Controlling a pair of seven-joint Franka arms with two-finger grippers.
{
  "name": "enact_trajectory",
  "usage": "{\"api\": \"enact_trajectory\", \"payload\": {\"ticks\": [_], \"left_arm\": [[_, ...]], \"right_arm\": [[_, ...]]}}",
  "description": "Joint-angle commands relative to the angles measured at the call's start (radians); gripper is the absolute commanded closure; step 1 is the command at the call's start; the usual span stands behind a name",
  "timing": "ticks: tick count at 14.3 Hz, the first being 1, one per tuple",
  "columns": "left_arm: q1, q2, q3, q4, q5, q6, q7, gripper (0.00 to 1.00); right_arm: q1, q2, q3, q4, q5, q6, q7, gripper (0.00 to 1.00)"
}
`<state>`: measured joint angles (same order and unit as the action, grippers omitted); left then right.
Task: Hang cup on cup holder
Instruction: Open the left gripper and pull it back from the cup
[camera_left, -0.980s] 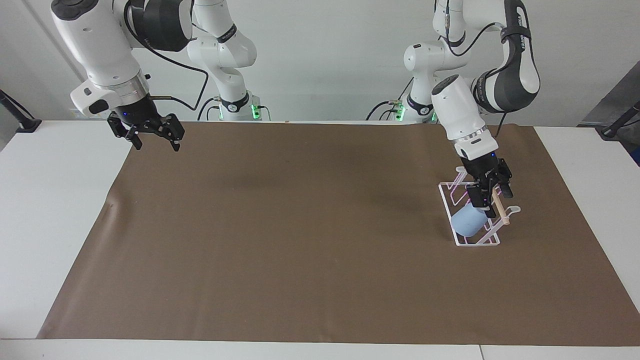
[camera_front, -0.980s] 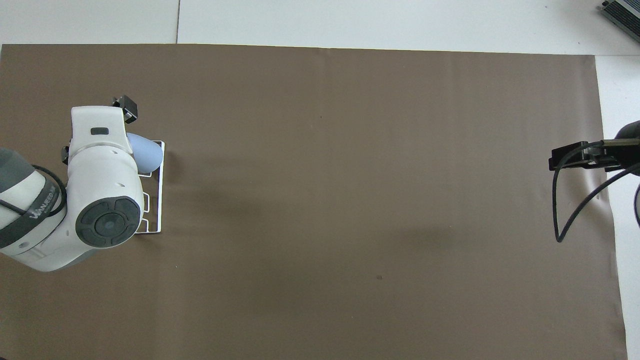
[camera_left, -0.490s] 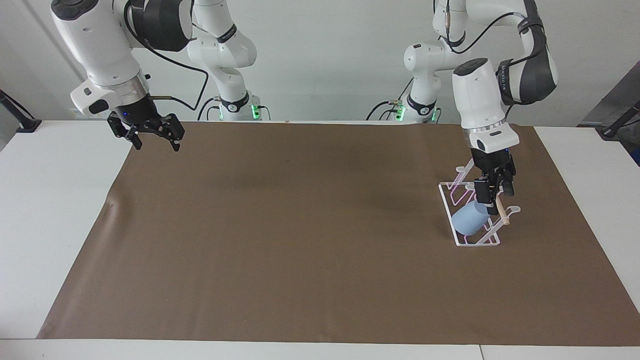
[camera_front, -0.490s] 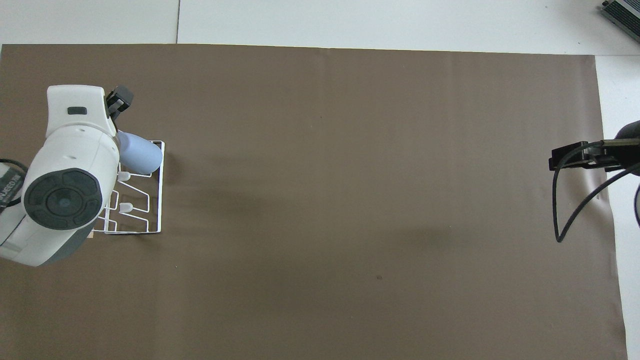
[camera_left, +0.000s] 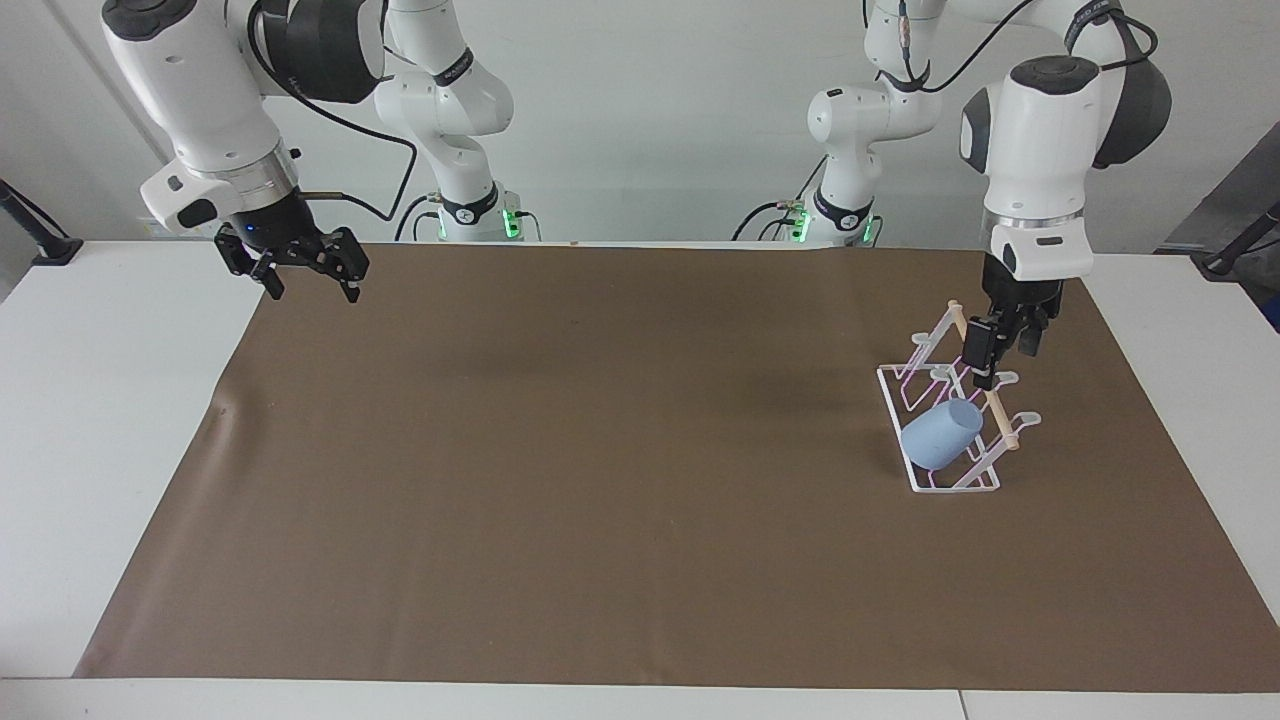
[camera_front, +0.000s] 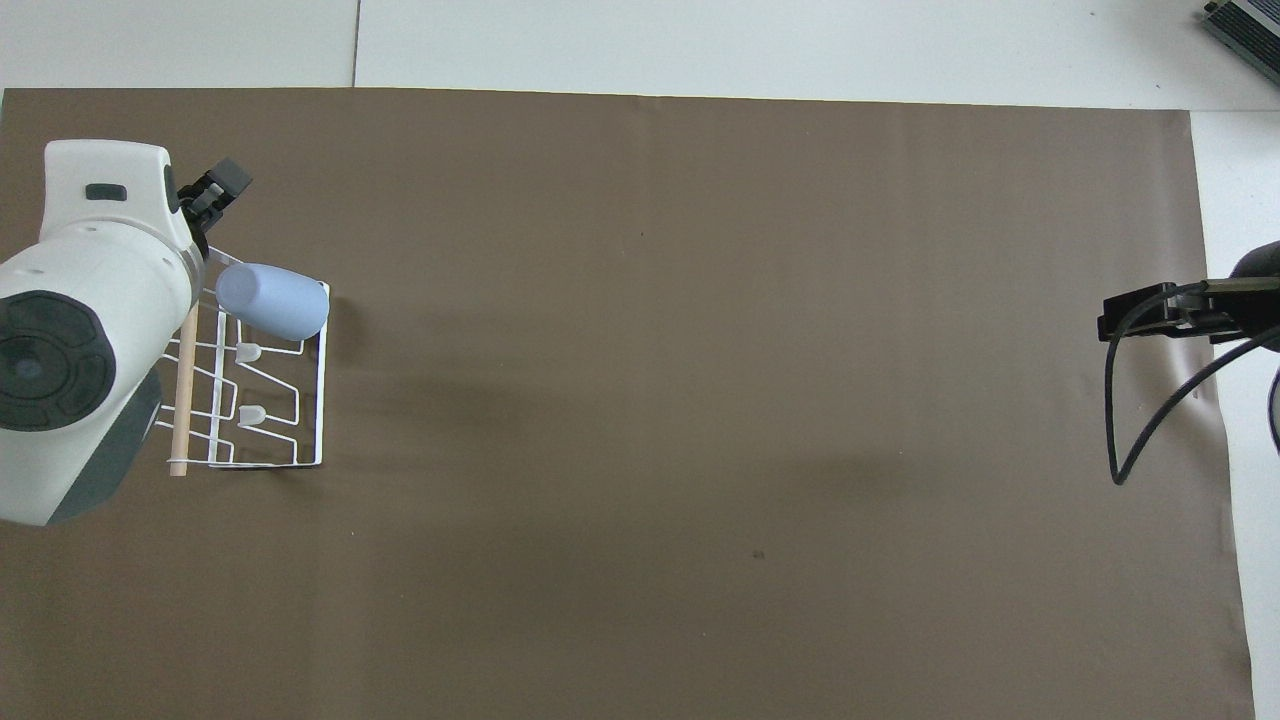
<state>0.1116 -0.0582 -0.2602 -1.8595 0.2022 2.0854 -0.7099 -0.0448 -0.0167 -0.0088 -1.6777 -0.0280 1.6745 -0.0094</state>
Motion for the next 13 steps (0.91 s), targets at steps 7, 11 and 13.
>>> {"api": "enact_trajectory", "payload": {"ticks": [7, 11, 13], "left_arm": [[0.045, -0.006, 0.021, 0.17, -0.181, -0.425, 0.563, 0.0], [0.043, -0.009, 0.042, 0.178, -0.175, -0.484, 0.736, 0.0], [0.042, -0.035, 0.039, 0.155, -0.176, -0.47, 0.731, 0.0]], "right_arm": [[-0.003, -0.023, 0.001, -0.028, -0.003, 0.014, -0.007, 0.0], [-0.003, -0.023, 0.001, -0.028, -0.003, 0.014, -0.006, 0.0], [-0.003, -0.023, 0.001, -0.028, -0.003, 0.014, -0.006, 0.0]]}}
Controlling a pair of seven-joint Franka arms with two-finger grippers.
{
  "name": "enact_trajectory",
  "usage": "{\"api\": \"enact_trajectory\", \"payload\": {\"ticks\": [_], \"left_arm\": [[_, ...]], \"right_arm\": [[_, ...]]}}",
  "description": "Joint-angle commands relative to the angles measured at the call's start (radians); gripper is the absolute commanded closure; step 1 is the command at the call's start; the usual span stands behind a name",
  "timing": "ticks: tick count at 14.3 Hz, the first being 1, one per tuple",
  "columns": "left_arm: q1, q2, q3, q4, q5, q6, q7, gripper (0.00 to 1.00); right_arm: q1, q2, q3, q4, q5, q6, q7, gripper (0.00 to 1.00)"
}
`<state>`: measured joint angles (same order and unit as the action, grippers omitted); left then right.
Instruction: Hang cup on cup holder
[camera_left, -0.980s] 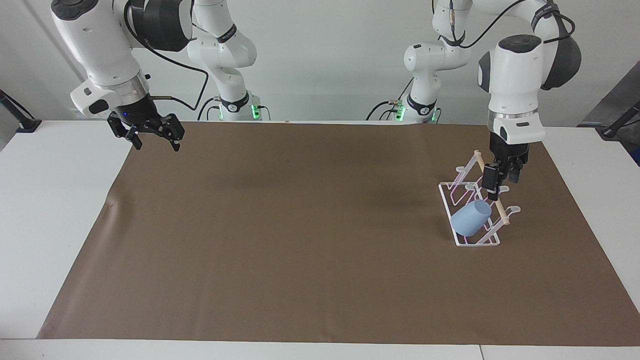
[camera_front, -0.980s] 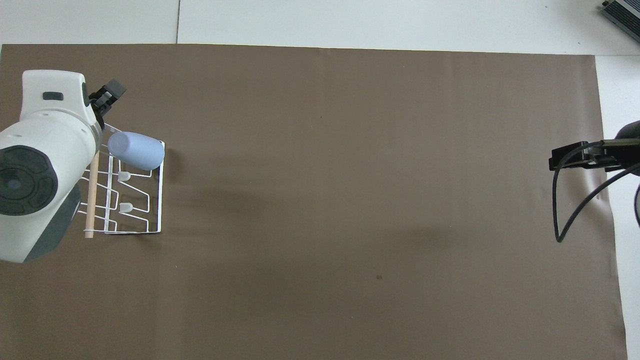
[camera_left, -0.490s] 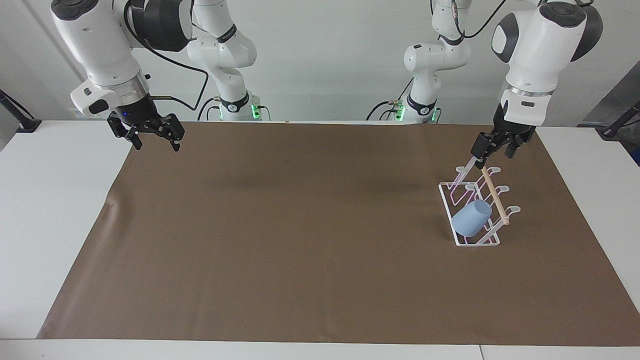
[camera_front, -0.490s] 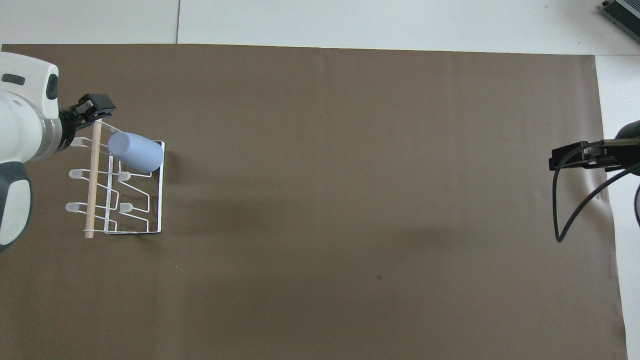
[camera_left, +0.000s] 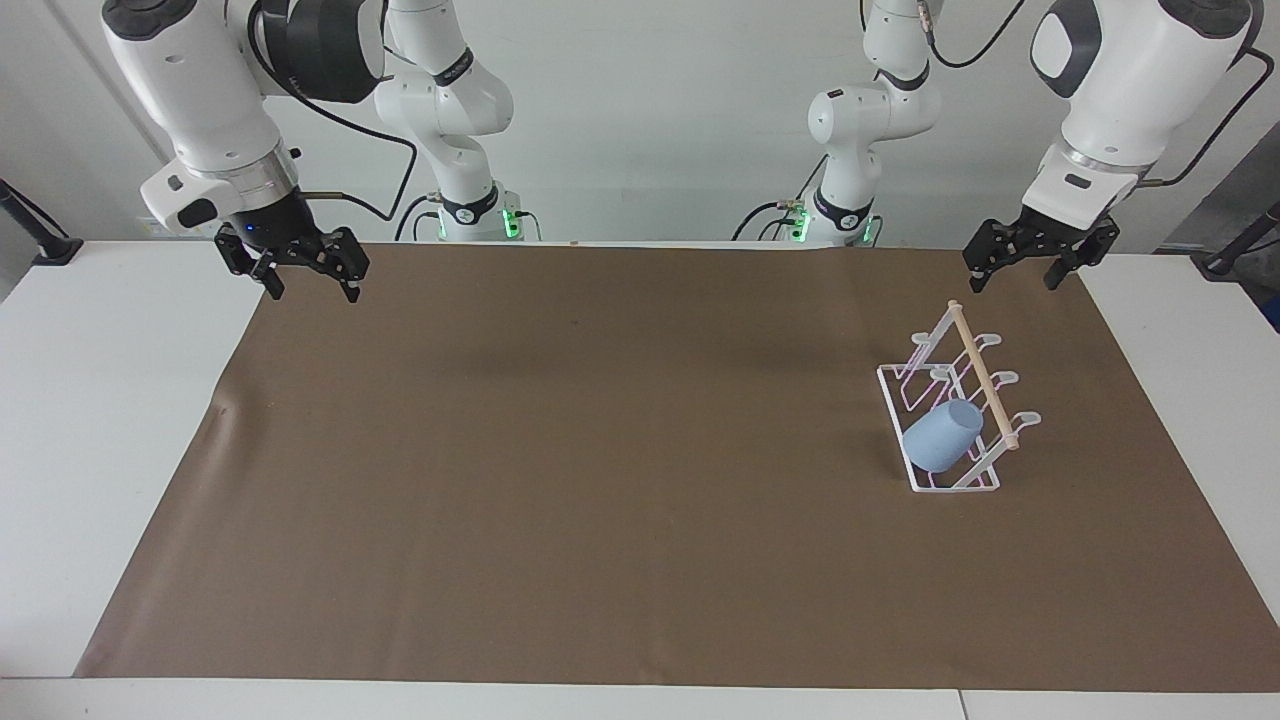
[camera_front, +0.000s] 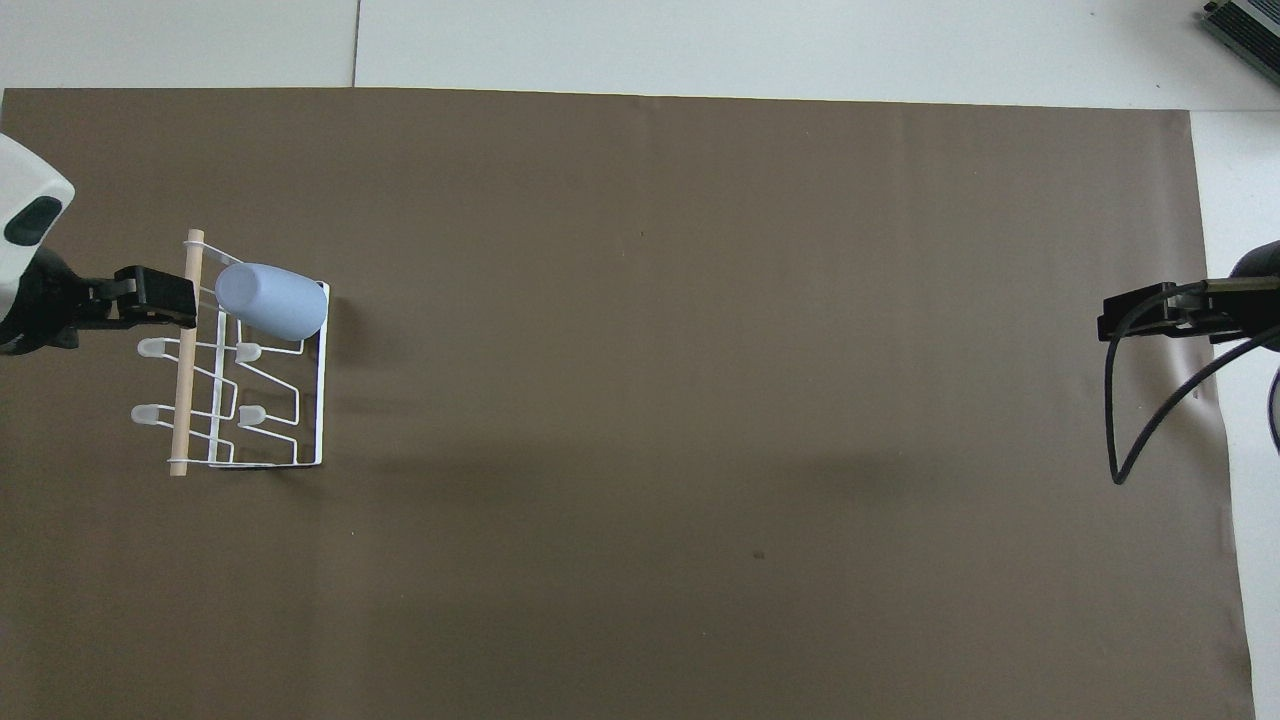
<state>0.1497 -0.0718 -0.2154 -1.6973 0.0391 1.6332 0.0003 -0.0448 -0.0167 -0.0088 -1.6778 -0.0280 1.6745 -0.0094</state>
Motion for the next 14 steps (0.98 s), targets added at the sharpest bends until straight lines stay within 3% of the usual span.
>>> {"api": "enact_trajectory", "payload": {"ticks": [1, 14], "left_arm": [[0.005, -0.022, -0.005, -0.007, -0.013, -0.019, 0.021, 0.0], [-0.013, -0.011, 0.016, 0.05, -0.015, -0.084, 0.036, 0.0]], "right_arm": [[-0.003, -0.023, 0.001, -0.028, -0.003, 0.014, -0.007, 0.0], [-0.003, -0.023, 0.001, -0.028, -0.003, 0.014, -0.007, 0.0]]}}
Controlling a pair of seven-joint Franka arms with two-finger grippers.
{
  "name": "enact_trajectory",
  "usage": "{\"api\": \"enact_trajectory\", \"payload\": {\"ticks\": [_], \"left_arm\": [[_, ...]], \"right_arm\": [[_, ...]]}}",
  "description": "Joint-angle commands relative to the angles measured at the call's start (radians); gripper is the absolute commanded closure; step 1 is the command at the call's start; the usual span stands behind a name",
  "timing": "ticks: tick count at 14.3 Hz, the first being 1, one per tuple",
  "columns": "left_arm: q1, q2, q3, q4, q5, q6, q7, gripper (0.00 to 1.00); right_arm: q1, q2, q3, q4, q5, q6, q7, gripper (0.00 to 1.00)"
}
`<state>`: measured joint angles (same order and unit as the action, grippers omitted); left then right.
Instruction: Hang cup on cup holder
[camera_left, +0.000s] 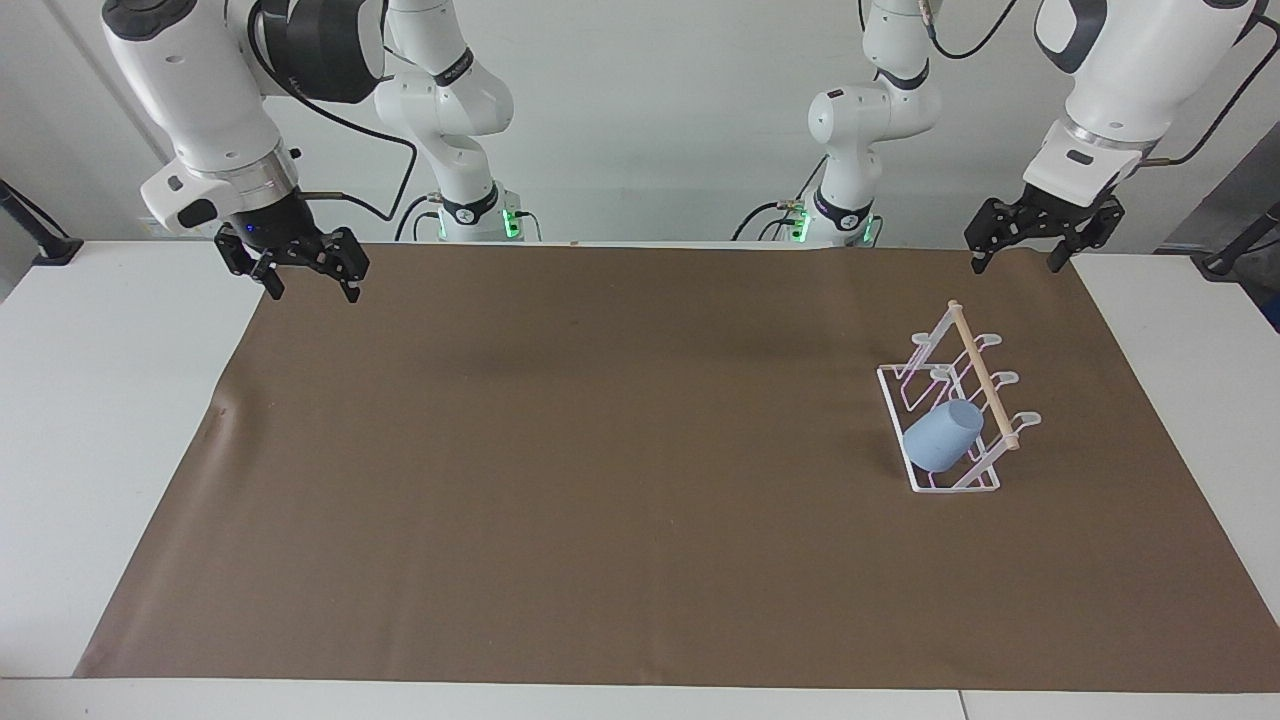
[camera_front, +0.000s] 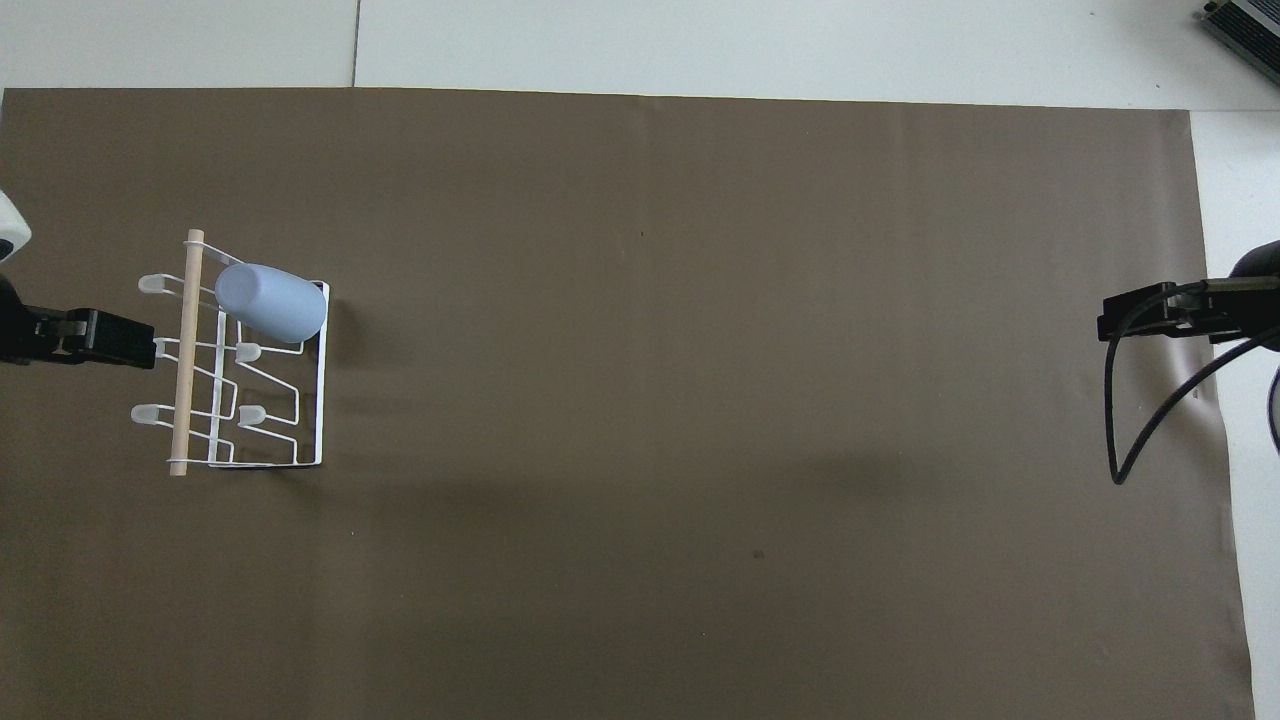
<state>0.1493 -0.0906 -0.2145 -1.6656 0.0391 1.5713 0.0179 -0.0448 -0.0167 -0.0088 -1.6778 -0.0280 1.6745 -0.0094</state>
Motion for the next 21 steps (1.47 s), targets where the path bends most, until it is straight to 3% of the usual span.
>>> {"api": "enact_trajectory", "payload": {"ticks": [1, 5, 10, 16, 21], "left_arm": [[-0.045, 0.006, 0.044, 0.014, -0.015, -0.016, 0.017, 0.0], [-0.163, 0.011, 0.164, 0.023, -0.011, -0.031, 0.016, 0.0], [-0.136, 0.009, 0.161, 0.024, -0.045, -0.034, 0.047, 0.0], [-0.143, 0.032, 0.159, 0.106, -0.065, -0.091, 0.042, 0.0], [-0.148, 0.022, 0.158, 0.093, -0.073, -0.094, 0.046, 0.0]], "right_arm": [[-0.003, -0.023, 0.001, -0.028, -0.003, 0.014, -0.006, 0.0], [-0.003, -0.023, 0.001, -0.03, -0.003, 0.013, -0.007, 0.0], [-0.003, -0.023, 0.001, -0.028, -0.003, 0.014, -0.007, 0.0], [-0.003, -0.023, 0.001, -0.028, -0.003, 0.014, -0.007, 0.0], [-0.003, -0.023, 0.001, -0.028, -0.003, 0.013, -0.006, 0.0]]}}
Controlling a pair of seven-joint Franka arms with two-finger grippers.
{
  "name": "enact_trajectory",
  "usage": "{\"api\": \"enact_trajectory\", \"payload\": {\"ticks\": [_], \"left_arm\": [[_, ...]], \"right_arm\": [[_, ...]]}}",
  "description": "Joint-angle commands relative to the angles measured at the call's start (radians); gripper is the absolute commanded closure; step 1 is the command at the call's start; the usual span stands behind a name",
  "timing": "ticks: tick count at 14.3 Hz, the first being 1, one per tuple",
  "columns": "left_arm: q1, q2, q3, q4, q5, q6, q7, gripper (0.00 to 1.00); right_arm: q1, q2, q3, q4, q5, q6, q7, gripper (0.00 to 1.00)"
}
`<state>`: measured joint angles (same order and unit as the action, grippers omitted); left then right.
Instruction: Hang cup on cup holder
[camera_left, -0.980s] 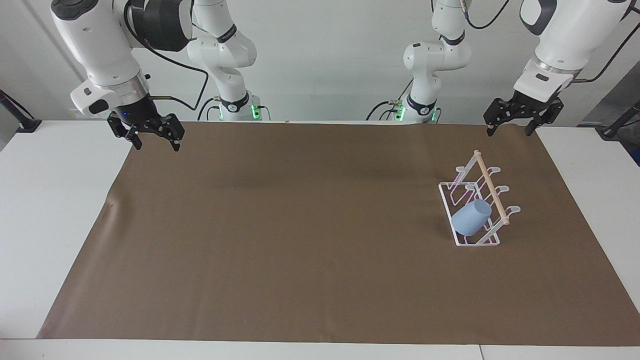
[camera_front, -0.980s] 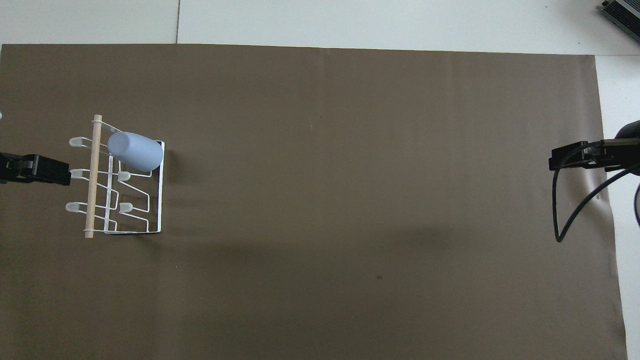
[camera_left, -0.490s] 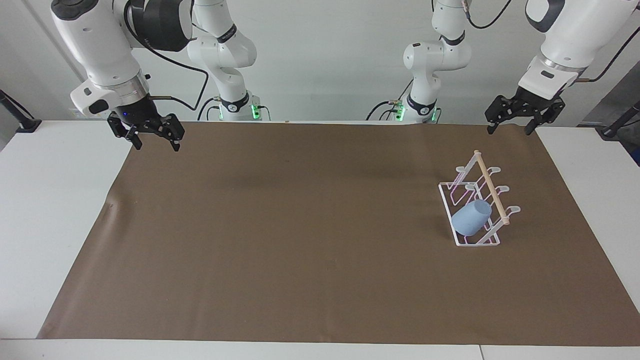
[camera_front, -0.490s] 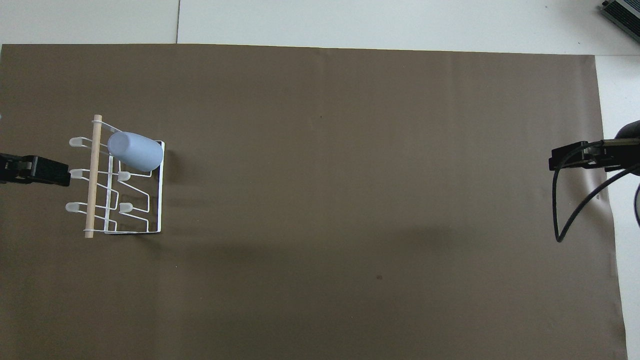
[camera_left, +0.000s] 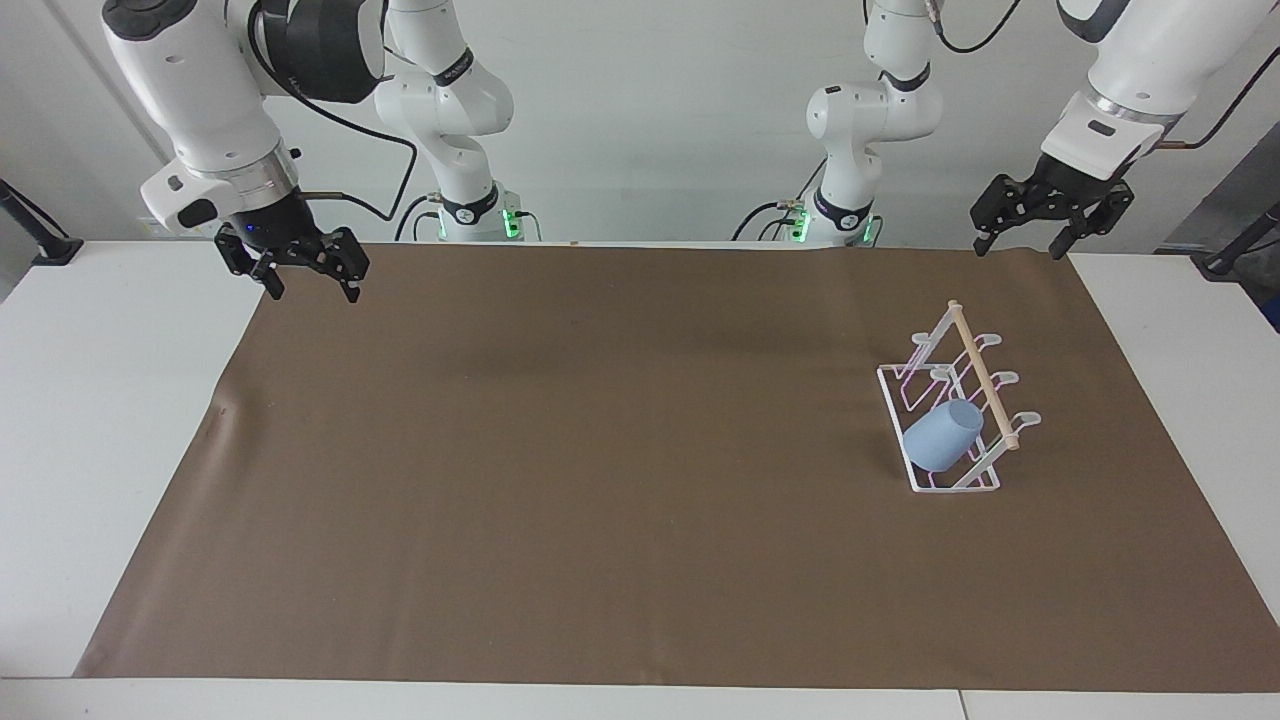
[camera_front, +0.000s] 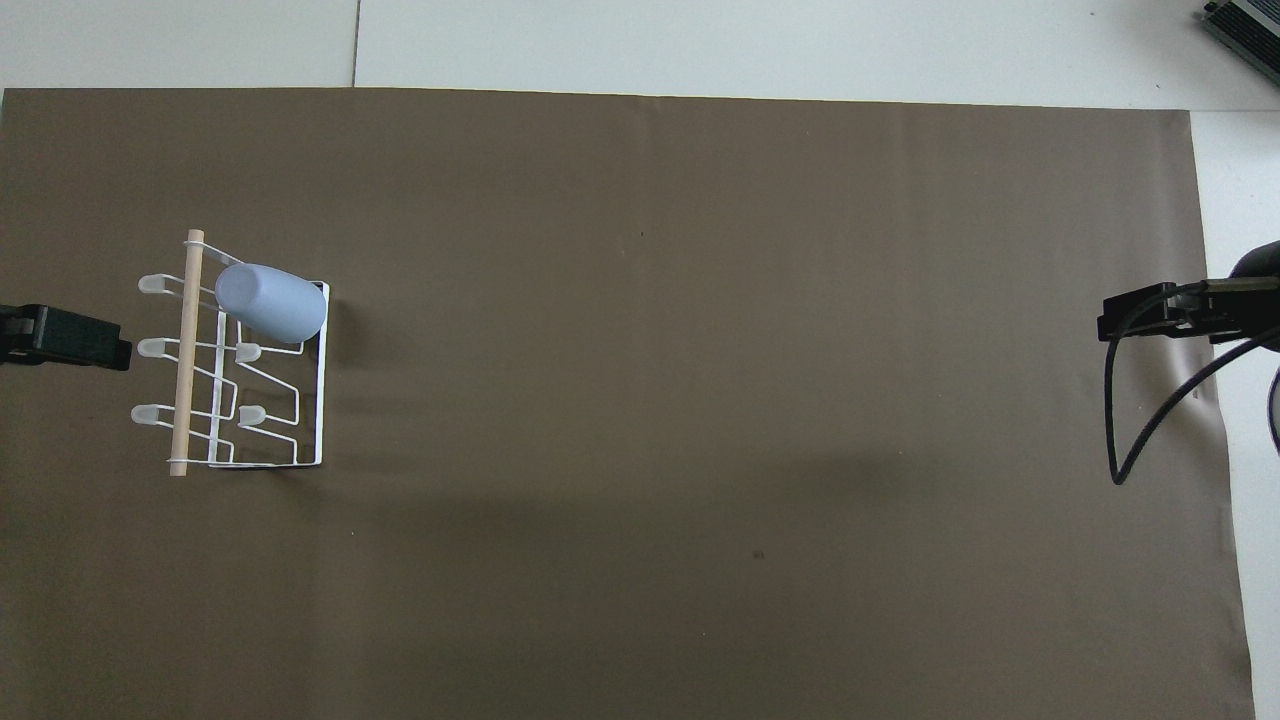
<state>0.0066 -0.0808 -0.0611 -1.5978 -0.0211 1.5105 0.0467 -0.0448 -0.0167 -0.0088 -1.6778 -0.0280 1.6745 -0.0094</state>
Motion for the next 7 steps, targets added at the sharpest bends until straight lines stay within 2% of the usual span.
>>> {"api": "enact_trajectory", "payload": {"ticks": [1, 7], "left_arm": [[-0.005, 0.012, 0.003, 0.025, -0.013, -0.03, 0.018, 0.0], [-0.017, -0.004, 0.003, 0.001, -0.013, -0.032, 0.021, 0.0]], "right_arm": [[-0.003, -0.023, 0.001, -0.028, -0.003, 0.014, -0.006, 0.0], [-0.003, -0.023, 0.001, -0.028, -0.003, 0.014, -0.007, 0.0]]}}
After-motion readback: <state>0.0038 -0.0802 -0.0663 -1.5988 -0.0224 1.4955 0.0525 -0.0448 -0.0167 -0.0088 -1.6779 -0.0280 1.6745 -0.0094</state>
